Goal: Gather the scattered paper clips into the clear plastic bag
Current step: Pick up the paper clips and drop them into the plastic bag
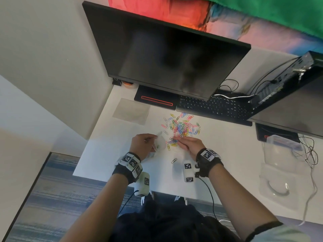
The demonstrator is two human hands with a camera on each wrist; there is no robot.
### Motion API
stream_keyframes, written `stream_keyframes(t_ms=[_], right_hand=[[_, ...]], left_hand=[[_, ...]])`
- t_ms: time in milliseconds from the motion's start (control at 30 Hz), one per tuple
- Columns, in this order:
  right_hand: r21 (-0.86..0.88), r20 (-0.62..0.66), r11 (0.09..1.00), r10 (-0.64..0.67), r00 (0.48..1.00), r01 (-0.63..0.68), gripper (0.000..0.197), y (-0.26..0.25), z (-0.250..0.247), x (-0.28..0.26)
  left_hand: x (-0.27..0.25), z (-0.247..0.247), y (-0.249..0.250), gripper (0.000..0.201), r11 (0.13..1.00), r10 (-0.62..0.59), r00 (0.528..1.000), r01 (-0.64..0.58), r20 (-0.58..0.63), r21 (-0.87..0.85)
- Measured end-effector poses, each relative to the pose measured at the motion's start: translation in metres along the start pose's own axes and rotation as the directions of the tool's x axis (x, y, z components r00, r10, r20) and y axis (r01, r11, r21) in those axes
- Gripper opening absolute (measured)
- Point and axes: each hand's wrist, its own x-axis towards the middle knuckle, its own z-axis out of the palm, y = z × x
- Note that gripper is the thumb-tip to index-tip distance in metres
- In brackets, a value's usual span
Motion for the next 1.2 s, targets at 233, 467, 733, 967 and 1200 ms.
stream_keyframes(t_ms=[233,467,733,967,1200], right_hand=[[-0.031,0.185,0.999,-0.021,0.983,0.027,0.023,-0.003,0.04,-0.013],[-0.761,0.176,0.551,-0.335,0.926,0.343,0.014,0.011,0.059,-0.007],[-0.82,0.347,0.363,-0.301,0.888,0.443,0.027,-0.012,0.047,-0.015],[-0.963,-0.08,0.264,-0.113,0.99,-0.047,0.08,-0.017,-0.039,-0.005],[-0.968,0.034,0.245,-0.109,0.993,0.06,0.131,0.038,-0.029,0.003]], left_hand=[[0.002,0.015,0.008,0.02,0.999,0.016,1.0,-0.016,0.002,0.032],[0.0,0.019,0.009,0.017,0.998,0.039,0.999,-0.04,0.031,0.039],[0.005,0.014,0.01,0.019,0.993,0.075,0.997,-0.075,0.004,0.092],[0.014,0.001,0.003,0.029,0.993,0.1,0.995,-0.099,-0.016,0.07],[0.01,-0.007,0.008,0.018,0.997,0.081,0.995,-0.08,-0.052,0.023]])
